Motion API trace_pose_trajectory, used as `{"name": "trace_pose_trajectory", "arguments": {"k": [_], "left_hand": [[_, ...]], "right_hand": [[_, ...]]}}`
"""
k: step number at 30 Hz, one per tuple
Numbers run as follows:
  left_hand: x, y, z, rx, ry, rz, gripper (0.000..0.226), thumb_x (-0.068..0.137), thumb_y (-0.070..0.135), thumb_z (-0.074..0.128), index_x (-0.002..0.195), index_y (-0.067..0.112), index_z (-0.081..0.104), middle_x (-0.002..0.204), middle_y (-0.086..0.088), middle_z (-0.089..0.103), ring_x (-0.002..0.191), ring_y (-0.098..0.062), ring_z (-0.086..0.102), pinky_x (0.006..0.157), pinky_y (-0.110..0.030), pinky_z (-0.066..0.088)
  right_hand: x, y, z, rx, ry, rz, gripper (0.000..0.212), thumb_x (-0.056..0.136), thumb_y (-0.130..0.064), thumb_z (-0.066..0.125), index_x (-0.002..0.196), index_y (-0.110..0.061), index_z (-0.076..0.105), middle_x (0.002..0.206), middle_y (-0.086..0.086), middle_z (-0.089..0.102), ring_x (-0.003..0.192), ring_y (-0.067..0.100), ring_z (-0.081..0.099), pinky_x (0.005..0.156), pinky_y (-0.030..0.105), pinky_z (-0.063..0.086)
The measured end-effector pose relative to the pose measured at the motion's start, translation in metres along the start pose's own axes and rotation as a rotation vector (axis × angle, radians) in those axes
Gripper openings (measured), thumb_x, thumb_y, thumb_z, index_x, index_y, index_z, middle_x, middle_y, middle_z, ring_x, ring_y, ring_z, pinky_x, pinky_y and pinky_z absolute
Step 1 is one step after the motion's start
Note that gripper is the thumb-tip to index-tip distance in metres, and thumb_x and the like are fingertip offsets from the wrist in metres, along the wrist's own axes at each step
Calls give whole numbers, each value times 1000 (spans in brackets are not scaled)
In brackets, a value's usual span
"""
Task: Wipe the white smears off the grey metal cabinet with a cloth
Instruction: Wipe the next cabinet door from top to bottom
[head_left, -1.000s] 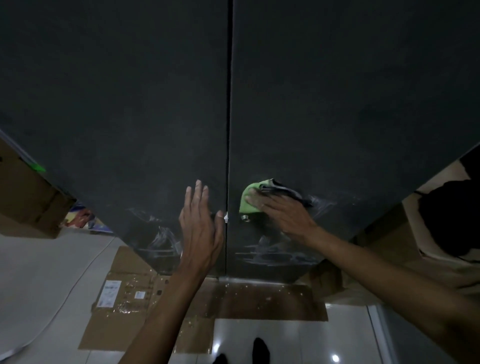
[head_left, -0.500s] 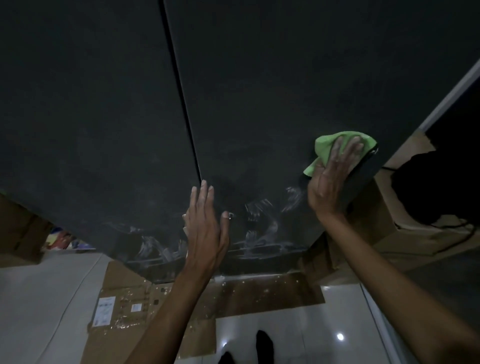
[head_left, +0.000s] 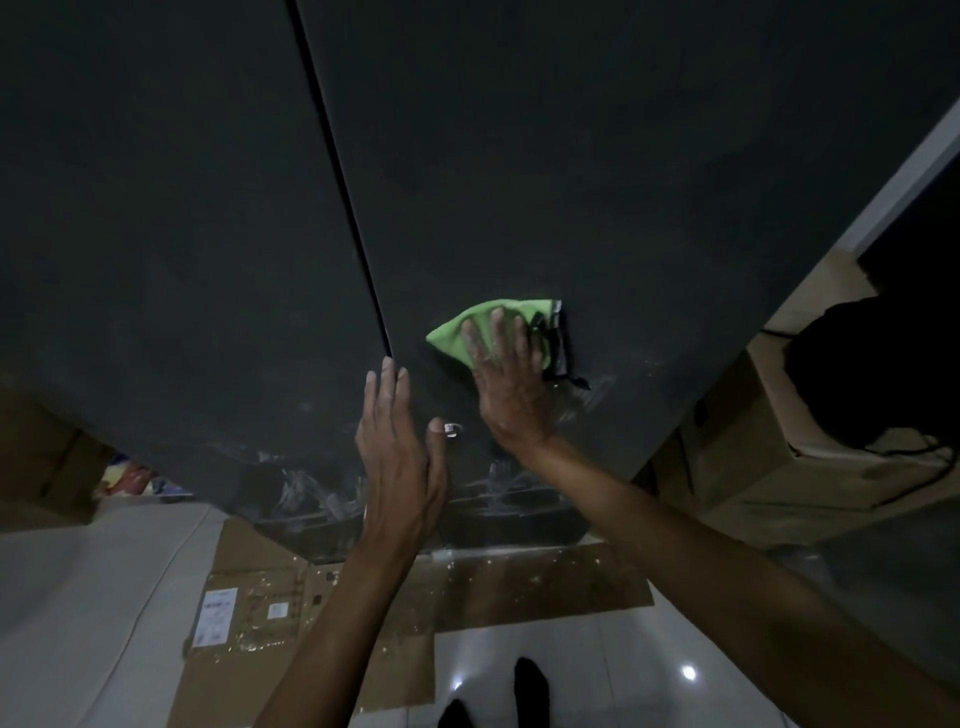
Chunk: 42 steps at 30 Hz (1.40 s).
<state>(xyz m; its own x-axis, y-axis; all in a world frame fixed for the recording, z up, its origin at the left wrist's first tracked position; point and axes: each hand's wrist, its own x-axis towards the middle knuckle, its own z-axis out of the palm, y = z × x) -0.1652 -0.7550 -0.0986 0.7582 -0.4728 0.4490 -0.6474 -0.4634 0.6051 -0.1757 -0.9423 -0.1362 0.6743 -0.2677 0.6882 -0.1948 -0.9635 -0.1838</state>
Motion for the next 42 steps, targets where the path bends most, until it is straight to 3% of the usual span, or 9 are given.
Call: {"name": "trace_pose_trajectory", "arguments": {"k": [4, 7, 10, 13, 23, 29, 34, 38, 42], "left_hand": [[2, 6, 7, 24, -30, 26, 60, 107, 26, 41, 161, 4, 28, 174, -7, 14, 162, -22, 7, 127, -53, 21], [5, 15, 16, 36, -60, 41, 60, 106, 26, 41, 160, 2, 30, 174, -10, 17, 162, -24, 9, 127, -53, 22], [9, 24, 24, 68, -61, 70, 60, 105, 24, 45, 159, 0, 32, 173, -11, 18, 162, -26, 11, 128, -42, 18], [8, 31, 30, 77, -78, 80, 61, 105, 23, 46, 160, 2, 30, 174, -9, 16, 162, -23, 8, 128, -33, 11], [0, 38, 34, 108, -122, 108, 60, 107, 26, 42, 162, 6, 27, 174, -6, 14, 163, -22, 7, 128, -24, 1], [-3, 30, 37, 128, -128, 111, 60, 109, 31, 38, 164, 10, 24, 175, -3, 13, 163, -20, 7, 129, -25, 1], [-8, 26, 44, 127, -156, 73, 59, 111, 38, 33, 164, 13, 23, 175, 2, 11, 163, -18, 5, 128, -23, -2], [-7, 25, 50, 121, -172, 82, 59, 112, 37, 33, 164, 12, 23, 175, 1, 11, 163, -19, 6, 129, -24, 1], [-1, 20, 51, 124, -155, 92, 59, 110, 32, 38, 164, 13, 23, 175, -1, 13, 162, -20, 7, 129, -24, 2]], "right_hand": [[-9, 23, -6, -13, -96, -111, 83, 98, -11, 67, 164, -34, 23, 172, -2, 16, 151, 26, 34, 114, 46, 31], [-17, 47, -21, -34, -117, -88, 71, 101, -24, 56, 163, -38, 25, 171, -7, 20, 146, 21, 42, 109, 44, 38], [-34, 79, -35, -59, -85, 16, 65, 97, -28, 52, 159, -36, 31, 166, -1, 31, 146, 23, 37, 108, 47, 41], [-58, 120, -47, -104, -19, 136, 82, 87, -11, 77, 156, -27, 36, 161, 15, 45, 148, 31, 30, 114, 53, 37], [-76, 151, -55, 26, 116, 653, 71, 109, -17, 54, 165, -7, 12, 168, 36, 9, 157, 53, 8, 126, 70, 15], [-48, 151, -67, 110, 289, 651, 63, 113, -25, 40, 165, -3, 11, 170, 34, 6, 158, 44, -2, 131, 38, -12], [-29, 137, -68, 161, 381, 649, 60, 114, -27, 34, 166, -5, 10, 170, 27, -2, 160, 28, -12, 132, 44, -7], [-46, 100, -44, 156, 250, 704, 62, 108, -9, 54, 159, 4, 22, 163, 45, 15, 155, 58, 10, 129, 64, 12], [-83, 68, -21, 158, -98, 747, 62, 112, -20, 50, 158, -1, 12, 165, 36, 3, 156, 55, 6, 130, 62, 13]]}}
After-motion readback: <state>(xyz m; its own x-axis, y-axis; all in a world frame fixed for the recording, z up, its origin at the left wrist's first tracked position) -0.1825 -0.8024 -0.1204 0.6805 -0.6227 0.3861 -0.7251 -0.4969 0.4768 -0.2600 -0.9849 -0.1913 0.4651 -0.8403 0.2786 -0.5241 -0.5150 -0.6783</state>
